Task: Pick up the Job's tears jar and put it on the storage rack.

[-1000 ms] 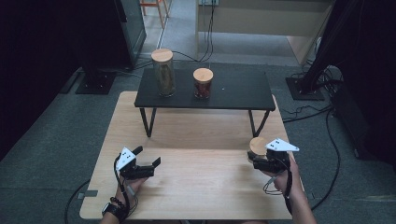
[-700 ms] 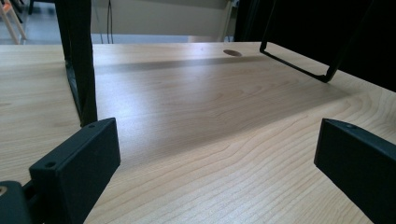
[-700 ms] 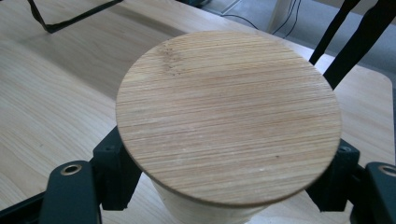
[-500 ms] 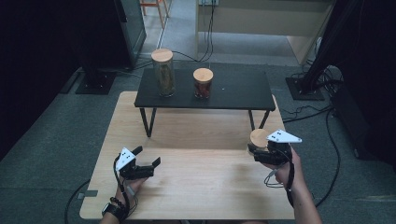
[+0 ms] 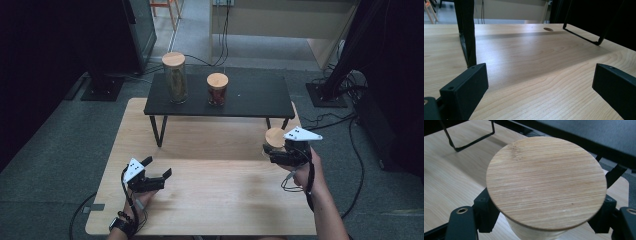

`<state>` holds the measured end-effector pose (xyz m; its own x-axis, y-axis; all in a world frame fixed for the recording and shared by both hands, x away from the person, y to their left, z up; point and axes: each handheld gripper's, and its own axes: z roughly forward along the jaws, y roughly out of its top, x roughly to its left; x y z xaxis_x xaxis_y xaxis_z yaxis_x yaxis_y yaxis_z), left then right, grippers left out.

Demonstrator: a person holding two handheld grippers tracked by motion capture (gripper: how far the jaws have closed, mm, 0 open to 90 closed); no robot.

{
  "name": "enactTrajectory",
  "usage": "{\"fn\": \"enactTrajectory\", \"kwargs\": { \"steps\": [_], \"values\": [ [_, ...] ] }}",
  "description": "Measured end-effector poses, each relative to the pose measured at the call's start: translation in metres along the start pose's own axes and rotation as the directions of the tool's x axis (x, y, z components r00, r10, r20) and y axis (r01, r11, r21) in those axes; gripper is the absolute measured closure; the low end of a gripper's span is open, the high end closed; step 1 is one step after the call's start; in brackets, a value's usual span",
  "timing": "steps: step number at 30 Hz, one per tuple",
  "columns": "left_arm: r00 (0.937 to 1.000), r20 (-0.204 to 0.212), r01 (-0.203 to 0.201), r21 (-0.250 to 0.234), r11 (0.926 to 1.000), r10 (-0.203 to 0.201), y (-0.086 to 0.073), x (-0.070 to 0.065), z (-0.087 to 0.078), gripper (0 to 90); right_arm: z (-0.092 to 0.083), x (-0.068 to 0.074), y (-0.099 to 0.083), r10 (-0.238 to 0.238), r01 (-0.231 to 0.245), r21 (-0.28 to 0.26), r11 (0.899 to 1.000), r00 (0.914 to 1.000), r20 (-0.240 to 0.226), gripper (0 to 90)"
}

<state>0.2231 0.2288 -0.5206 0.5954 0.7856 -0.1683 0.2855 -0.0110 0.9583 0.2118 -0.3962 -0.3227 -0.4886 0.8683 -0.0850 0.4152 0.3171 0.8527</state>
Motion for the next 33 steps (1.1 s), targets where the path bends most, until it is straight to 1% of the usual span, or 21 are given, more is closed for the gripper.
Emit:
{"fn": "enactTrajectory", "kwargs": {
  "steps": [10,15,19,24,29,33],
  "values": [
    [1.0,0.002,0.006,-0.004,1.0,-0.006,0.0,0.001,0.0,0.3,0.0,-0.004,0.025,-0.01,0.01,-0.007,1.0,0.9999,-0.004,25.4],
    [1.0,0.004,0.007,-0.004,1.0,-0.007,-0.001,0.001,0.0,0.3,0.002,-0.008,0.035,-0.002,0.002,-0.009,1.0,1.0,-0.006,25.3],
    [1.0,0.006,0.008,-0.006,1.0,-0.008,-0.001,0.002,0.0,0.3,0.003,-0.009,0.045,-0.015,0.015,-0.005,1.0,0.9999,-0.009,25.4],
    [0.9999,0.008,0.007,-0.006,1.0,-0.007,-0.001,0.002,0.0,0.3,0.005,-0.012,0.054,-0.019,0.019,-0.009,1.0,0.9997,-0.018,25.3],
    [1.0,0.009,0.004,-0.004,1.0,-0.004,-0.001,0.002,0.0,0.3,0.01,-0.016,0.065,-0.015,0.015,-0.01,1.0,0.9996,-0.022,25.4],
    [1.0,0.008,0.005,-0.004,1.0,-0.005,-0.001,0.002,0.0,0.3,0.019,-0.021,0.074,0.003,-0.004,-0.012,1.0,0.9996,-0.03,25.4]
  ]
}}
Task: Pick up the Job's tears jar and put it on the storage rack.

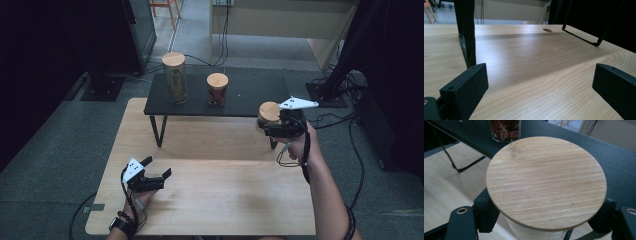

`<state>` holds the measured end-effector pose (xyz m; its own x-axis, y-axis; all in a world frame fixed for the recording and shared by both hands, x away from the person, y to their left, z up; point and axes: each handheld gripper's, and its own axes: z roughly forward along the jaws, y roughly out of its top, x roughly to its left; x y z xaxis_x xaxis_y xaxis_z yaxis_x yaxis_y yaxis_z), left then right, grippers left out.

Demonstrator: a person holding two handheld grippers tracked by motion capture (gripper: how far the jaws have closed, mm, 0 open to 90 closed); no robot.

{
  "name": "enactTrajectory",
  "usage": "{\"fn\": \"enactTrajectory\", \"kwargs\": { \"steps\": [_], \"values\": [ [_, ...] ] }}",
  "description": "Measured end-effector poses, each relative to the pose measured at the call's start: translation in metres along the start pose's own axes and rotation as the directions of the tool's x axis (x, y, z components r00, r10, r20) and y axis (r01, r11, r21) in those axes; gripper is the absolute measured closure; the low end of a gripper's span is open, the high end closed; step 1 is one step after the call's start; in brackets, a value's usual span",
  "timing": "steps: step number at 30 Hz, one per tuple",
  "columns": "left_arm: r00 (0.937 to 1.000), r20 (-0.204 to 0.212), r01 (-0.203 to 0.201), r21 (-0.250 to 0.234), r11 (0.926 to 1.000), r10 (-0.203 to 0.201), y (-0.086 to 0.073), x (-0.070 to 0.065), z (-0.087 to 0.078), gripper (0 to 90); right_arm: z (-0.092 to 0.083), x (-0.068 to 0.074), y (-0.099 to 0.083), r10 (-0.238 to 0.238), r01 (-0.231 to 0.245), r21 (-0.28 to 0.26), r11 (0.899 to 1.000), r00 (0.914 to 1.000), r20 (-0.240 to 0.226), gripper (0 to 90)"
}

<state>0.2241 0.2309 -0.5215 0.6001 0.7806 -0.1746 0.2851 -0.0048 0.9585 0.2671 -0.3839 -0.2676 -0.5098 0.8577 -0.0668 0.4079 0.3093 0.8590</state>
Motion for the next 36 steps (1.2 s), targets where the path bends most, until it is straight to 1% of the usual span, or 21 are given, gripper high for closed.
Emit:
{"fn": "enactTrajectory", "kwargs": {
  "steps": [5,10,17,25,30,36],
  "values": [
    [1.0,0.0,0.0,-0.002,1.0,0.0,0.0,0.0,0.0,0.3,0.015,-0.005,0.013,0.015,-0.015,0.01,1.0,0.9999,-0.008,25.3],
    [1.0,0.001,-0.001,0.0,1.0,0.001,0.0,0.0,0.0,0.3,0.029,-0.01,0.024,0.029,-0.029,0.018,0.999,0.9996,-0.003,25.4],
    [1.0,0.002,-0.002,0.001,1.0,0.002,0.0,0.0,0.001,0.3,0.042,-0.012,0.033,0.042,-0.042,0.018,0.999,0.9991,0.001,25.3],
    [1.0,0.003,0.0,0.002,1.0,0.0,0.0,0.0,0.001,0.3,0.056,-0.017,0.038,0.065,-0.065,0.011,0.998,0.9979,-0.004,25.3],
    [1.0,0.002,-0.001,0.002,1.0,0.001,0.0,0.0,0.001,0.3,0.064,-0.019,0.043,0.064,-0.064,0.013,0.998,0.9979,-0.006,25.3],
    [1.0,0.0,-0.004,0.004,1.0,0.004,0.001,-0.001,0.001,0.3,0.073,-0.02,0.048,0.076,-0.076,0.011,0.997,0.9971,0.004,25.4]
  ]
}}
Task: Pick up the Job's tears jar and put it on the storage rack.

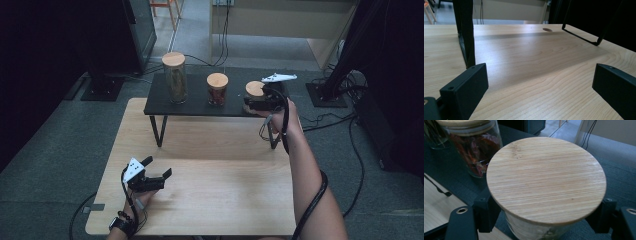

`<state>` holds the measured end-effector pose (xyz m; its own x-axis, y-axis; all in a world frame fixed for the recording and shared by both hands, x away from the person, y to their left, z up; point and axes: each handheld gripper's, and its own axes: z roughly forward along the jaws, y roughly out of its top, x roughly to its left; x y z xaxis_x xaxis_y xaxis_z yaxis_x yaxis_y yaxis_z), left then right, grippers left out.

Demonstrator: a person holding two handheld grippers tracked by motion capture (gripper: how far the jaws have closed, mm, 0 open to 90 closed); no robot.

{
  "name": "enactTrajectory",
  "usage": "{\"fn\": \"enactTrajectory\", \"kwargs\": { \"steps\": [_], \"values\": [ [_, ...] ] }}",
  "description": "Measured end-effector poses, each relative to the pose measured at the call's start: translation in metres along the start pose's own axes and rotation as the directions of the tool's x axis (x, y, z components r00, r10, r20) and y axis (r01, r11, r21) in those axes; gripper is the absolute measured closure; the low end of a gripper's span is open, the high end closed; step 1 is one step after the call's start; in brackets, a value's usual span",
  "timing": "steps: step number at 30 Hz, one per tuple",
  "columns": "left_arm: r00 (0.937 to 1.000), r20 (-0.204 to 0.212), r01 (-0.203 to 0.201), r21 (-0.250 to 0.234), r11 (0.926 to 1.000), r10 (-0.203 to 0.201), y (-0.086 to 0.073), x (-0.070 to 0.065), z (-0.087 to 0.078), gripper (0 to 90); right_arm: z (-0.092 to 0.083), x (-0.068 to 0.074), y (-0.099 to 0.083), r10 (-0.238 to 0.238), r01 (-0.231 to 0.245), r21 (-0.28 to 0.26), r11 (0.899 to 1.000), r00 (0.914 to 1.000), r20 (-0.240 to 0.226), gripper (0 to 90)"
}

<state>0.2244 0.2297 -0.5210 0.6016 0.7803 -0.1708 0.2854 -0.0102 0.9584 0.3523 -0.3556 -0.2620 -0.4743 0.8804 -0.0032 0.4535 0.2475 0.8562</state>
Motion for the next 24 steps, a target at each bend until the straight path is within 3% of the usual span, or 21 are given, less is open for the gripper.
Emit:
{"fn": "enactTrajectory", "kwargs": {
  "steps": [10,13,14,24],
  "values": [
    [1.0,-0.003,-0.001,0.0,1.0,0.001,0.0,0.0,0.0,0.3,0.009,0.003,0.005,0.017,-0.017,-0.001,1.0,0.9995,0.027,23.7],
    [1.0,-0.003,-0.003,0.0,1.0,0.003,0.0,0.0,-0.001,0.3,0.006,0.003,0.001,0.044,-0.044,-0.012,0.999,0.9985,0.031,4.1],
    [1.0,-0.002,-0.006,0.001,1.0,0.006,0.0,0.0,-0.001,0.3,0.004,0.002,-0.001,0.047,-0.046,-0.017,0.999,0.9986,0.025,2.8],
    [1.0,-0.005,-0.007,0.006,1.0,0.007,0.001,-0.001,0.0,0.3,-0.012,-0.001,-0.011,0.028,-0.028,-0.009,1.0,0.9996,-0.009,2.8]
  ]
}}
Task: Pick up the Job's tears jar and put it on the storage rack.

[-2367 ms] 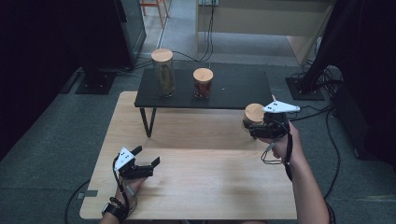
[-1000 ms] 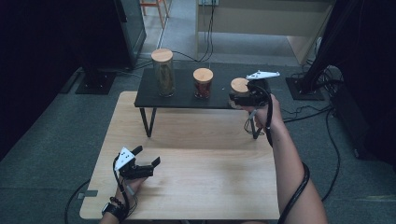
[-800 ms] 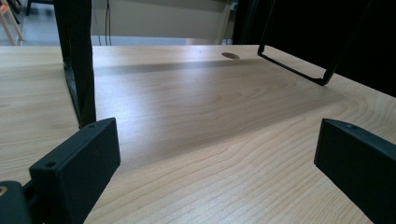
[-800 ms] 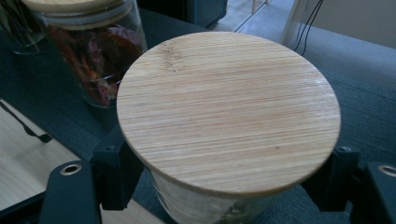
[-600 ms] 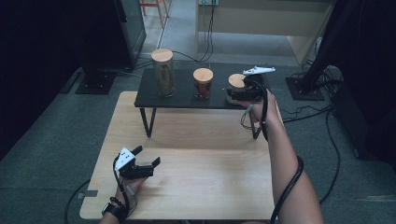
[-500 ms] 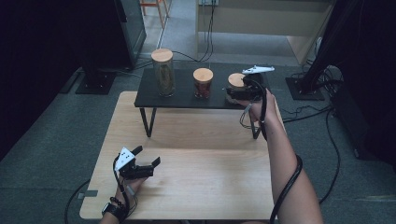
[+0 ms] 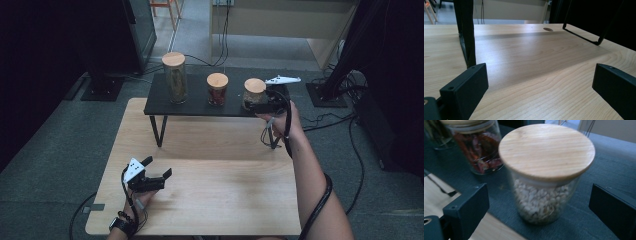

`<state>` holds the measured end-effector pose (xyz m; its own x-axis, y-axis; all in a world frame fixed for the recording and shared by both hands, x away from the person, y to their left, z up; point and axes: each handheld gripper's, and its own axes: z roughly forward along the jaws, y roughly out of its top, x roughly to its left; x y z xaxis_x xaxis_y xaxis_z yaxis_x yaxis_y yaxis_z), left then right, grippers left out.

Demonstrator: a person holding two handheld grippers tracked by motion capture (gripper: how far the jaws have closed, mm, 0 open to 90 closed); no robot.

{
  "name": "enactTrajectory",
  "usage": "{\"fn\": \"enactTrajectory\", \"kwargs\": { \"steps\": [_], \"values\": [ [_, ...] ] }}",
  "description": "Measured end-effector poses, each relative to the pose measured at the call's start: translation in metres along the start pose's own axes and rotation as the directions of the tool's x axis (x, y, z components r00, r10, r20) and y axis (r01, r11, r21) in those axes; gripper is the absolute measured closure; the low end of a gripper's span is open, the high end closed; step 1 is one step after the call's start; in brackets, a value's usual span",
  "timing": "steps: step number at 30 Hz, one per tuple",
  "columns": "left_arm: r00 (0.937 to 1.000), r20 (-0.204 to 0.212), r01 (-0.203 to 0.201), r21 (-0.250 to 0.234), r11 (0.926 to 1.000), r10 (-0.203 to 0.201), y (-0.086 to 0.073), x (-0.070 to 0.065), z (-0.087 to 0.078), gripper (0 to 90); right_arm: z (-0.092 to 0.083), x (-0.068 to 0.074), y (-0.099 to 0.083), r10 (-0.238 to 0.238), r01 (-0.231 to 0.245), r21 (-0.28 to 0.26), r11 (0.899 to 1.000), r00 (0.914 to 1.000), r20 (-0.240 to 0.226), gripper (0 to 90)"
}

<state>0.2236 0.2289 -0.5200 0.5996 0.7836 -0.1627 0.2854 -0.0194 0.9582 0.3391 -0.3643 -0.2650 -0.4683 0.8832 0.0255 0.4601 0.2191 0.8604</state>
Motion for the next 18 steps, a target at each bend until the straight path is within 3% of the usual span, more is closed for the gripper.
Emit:
{"fn": "enactTrajectory", "kwargs": {
  "steps": [18],
  "values": [
    [1.0,-0.003,-0.001,-0.004,1.0,0.001,-0.001,0.0,0.0,0.3,-0.017,0.01,-0.012,-0.04,0.04,-0.005,0.999,0.9988,-0.028,2.1]
  ]
}}
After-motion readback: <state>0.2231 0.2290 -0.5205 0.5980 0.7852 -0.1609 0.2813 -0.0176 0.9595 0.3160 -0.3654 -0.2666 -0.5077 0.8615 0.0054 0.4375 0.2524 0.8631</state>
